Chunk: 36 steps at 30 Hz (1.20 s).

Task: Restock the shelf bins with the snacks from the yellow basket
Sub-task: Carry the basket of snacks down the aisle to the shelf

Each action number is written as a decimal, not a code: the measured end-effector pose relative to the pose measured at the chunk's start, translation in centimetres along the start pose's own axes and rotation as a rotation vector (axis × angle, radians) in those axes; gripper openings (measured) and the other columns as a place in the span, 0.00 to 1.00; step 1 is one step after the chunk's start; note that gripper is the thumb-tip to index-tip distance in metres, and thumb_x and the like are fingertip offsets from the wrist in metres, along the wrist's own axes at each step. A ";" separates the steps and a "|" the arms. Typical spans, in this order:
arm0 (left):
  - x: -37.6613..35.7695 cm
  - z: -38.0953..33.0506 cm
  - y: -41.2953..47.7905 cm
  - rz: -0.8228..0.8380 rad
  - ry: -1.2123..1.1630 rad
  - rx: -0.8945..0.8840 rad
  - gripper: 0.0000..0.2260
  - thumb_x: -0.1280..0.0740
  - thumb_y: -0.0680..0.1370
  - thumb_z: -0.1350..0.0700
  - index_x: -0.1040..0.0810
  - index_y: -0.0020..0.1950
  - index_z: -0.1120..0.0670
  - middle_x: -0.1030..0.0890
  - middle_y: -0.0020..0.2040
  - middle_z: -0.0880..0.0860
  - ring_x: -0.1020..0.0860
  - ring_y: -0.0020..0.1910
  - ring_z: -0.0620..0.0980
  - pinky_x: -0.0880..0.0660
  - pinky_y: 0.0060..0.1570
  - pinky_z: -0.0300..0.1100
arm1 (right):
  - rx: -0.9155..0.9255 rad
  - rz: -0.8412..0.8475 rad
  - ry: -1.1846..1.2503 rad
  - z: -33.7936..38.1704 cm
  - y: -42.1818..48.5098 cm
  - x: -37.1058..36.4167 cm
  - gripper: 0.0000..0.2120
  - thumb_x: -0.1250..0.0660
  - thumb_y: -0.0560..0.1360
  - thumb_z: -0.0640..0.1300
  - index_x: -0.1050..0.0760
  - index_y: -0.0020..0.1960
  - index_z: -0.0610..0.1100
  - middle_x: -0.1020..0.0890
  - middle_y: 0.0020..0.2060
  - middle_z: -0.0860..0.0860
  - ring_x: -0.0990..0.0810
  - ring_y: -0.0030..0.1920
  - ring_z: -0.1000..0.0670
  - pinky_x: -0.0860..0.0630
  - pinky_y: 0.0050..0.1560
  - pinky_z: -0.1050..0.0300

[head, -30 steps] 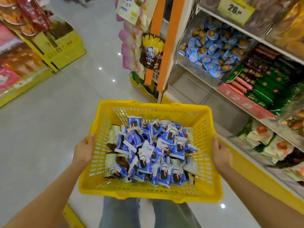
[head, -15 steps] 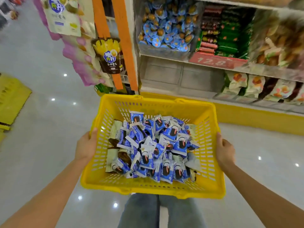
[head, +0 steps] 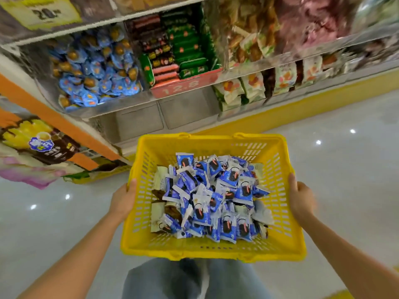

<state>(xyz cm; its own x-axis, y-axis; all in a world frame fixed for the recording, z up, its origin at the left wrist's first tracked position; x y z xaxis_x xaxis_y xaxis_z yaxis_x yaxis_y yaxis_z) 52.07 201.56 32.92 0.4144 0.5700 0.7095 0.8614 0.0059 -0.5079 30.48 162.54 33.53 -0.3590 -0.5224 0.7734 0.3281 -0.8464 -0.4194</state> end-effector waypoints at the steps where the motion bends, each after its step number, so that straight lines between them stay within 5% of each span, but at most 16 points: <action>1: -0.6 -0.9 0.8 0.024 0.022 -0.001 0.25 0.50 0.81 0.43 0.25 0.61 0.61 0.23 0.60 0.65 0.26 0.59 0.64 0.32 0.56 0.50 | -0.014 -0.010 -0.006 -0.2 0.5 0.4 0.29 0.53 0.77 0.66 0.28 0.43 0.42 0.21 0.41 0.40 0.24 0.42 0.39 0.27 0.46 0.47; 5: -2.7 -3.9 3.4 0.190 0.008 -0.040 0.26 0.51 0.80 0.42 0.28 0.65 0.59 0.25 0.63 0.63 0.27 0.62 0.63 0.33 0.64 0.54 | -0.073 -0.052 0.009 -1.3 1.6 1.6 0.27 0.53 0.78 0.64 0.28 0.42 0.43 0.21 0.43 0.39 0.24 0.44 0.40 0.29 0.47 0.47; 12: -4.5 -8.6 8.3 0.328 0.111 -0.159 0.26 0.51 0.81 0.42 0.28 0.66 0.58 0.25 0.63 0.61 0.27 0.61 0.60 0.32 0.62 0.52 | -0.199 -0.159 0.012 -2.7 1.0 1.5 0.30 0.53 0.79 0.62 0.25 0.52 0.39 0.21 0.52 0.35 0.24 0.53 0.37 0.33 0.46 0.49; 22: -10.6 -11.0 16.2 0.510 0.166 -0.295 0.24 0.53 0.82 0.47 0.32 0.69 0.61 0.28 0.67 0.63 0.30 0.65 0.60 0.35 0.64 0.50 | -0.449 -0.375 0.062 -6.0 0.5 -5.0 0.31 0.51 0.79 0.61 0.24 0.49 0.35 0.22 0.50 0.33 0.23 0.51 0.34 0.33 0.44 0.48; 36: -27.4 -8.3 23.9 0.490 -0.044 -0.216 0.23 0.54 0.83 0.50 0.39 0.71 0.64 0.33 0.69 0.65 0.33 0.67 0.62 0.37 0.67 0.56 | -0.459 -0.486 0.092 -14.1 10.5 -13.7 0.30 0.50 0.79 0.61 0.24 0.49 0.36 0.21 0.48 0.34 0.23 0.48 0.36 0.36 0.39 0.51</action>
<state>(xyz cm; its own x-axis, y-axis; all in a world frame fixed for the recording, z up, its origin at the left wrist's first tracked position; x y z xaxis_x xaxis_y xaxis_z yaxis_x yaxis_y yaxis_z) 63.76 179.26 5.40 0.7745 0.4975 0.3906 0.6127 -0.4365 -0.6589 26.56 159.39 11.84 -0.4520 -0.0603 0.8900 -0.2868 -0.9349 -0.2090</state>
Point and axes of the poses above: each hand's wrist, its own y-axis towards the middle knuckle, its own x-axis out of the back of the hand, z = x × y, the point moved 1 cm from there along y, towards the middle knuckle
